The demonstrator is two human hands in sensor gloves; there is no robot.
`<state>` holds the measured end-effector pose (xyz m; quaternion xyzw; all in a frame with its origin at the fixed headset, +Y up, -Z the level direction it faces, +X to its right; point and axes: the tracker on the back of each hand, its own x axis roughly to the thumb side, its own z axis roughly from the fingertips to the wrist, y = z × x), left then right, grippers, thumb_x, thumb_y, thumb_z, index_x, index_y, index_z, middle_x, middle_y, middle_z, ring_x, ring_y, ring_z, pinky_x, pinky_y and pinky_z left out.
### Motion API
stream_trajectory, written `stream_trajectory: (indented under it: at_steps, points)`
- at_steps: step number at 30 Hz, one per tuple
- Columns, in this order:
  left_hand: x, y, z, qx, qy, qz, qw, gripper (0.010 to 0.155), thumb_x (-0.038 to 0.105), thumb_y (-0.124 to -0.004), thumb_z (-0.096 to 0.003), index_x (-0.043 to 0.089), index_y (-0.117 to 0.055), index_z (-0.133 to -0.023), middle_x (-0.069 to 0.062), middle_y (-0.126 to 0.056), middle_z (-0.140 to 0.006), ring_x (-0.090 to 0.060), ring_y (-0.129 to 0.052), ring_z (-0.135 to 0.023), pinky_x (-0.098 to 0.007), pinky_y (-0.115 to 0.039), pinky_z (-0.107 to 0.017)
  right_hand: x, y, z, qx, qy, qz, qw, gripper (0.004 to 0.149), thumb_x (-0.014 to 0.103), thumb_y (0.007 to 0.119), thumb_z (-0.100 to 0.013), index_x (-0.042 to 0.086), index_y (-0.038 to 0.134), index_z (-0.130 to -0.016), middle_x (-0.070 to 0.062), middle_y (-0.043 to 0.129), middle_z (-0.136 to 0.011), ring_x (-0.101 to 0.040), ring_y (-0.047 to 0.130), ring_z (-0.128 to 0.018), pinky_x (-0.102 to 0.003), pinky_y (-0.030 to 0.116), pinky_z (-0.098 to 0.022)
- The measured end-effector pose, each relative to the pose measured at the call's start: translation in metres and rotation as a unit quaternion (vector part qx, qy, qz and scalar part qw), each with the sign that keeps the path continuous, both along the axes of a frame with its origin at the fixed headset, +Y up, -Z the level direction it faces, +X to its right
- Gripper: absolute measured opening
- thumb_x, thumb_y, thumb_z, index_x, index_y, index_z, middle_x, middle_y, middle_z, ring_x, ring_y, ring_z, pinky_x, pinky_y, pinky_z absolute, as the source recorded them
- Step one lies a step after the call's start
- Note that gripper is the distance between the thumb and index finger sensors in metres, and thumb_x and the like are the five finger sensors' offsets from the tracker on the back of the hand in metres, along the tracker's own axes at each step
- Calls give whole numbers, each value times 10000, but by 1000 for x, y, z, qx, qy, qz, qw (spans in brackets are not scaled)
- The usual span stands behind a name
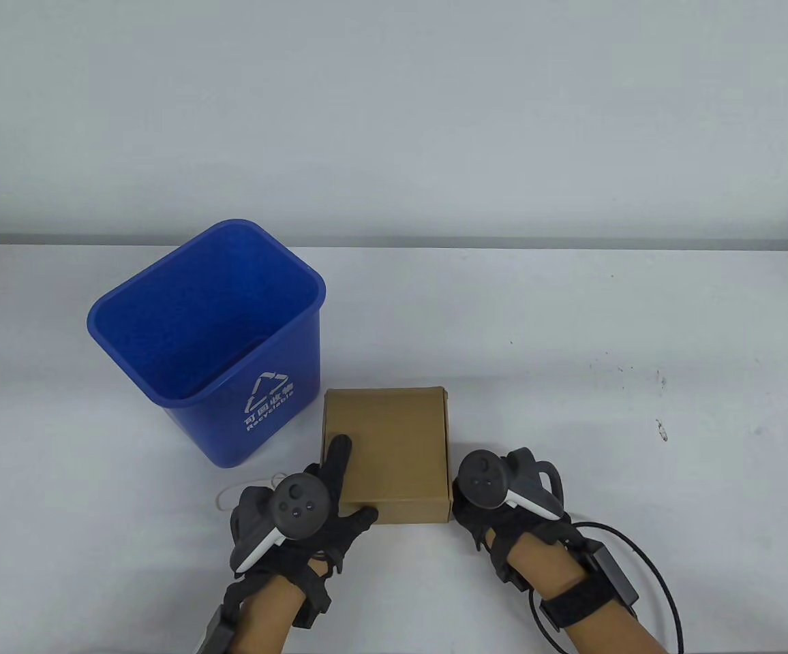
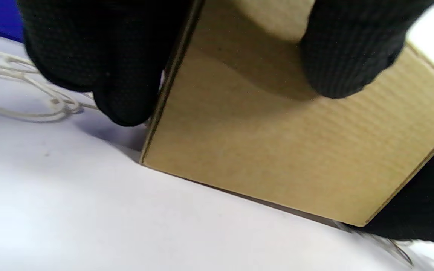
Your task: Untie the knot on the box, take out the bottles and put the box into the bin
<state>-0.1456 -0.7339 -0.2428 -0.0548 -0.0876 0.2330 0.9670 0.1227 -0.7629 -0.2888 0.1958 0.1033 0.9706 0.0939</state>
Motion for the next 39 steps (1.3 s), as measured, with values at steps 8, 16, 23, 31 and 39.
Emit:
stream_trajectory:
  at_steps: [8,16,23,31,39]
  points:
    - [-3,-1,-3,-10,10,23,1000,978,640,-765,-459,372,-72,-1094,-325,-597,-1008,-455,-964,-718,-575,-809,-539,-8,2,33,-6,51,11,999,376,331,884,-440,117,862,-748,-101,810,-754,-373,778,-677,-567,673,-526]
    - [1,0,-4,-13,8,14,1000,973,634,-763,-461,377,-71,-1095,-330,-586,-1011,-466,-952,-724,-581,-798,-547,-43,4,53,42,139,40,989,360,350,879,-439,191,868,-762,-43,840,-814,-345,824,-718,-532,716,-554]
    - [3,-1,-4,-18,8,21,1000,960,625,-747,-470,372,-65,-1097,-341,-565,-1016,-488,-931,-736,-598,-776,-560,-70,3,59,57,168,37,984,358,348,882,-437,208,871,-766,-32,844,-830,-342,839,-728,-516,727,-570]
    - [3,-2,-4,-18,4,24,1000,956,619,-745,-470,381,-64,-1097,-334,-550,-1020,-489,-892,-756,-609,-738,-583,-112,1,66,56,214,39,974,360,346,848,-449,232,833,-790,-16,801,-866,-327,801,-767,-498,705,-595]
    - [3,-3,-4,-26,-10,35,999,943,601,-739,-477,379,-61,-1094,-340,-528,-1026,-504,-867,-773,-625,-714,-596,-124,1,59,-39,247,-42,967,427,253,767,-473,221,769,-898,-30,673,-987,-329,681,-877,-497,638,-644]
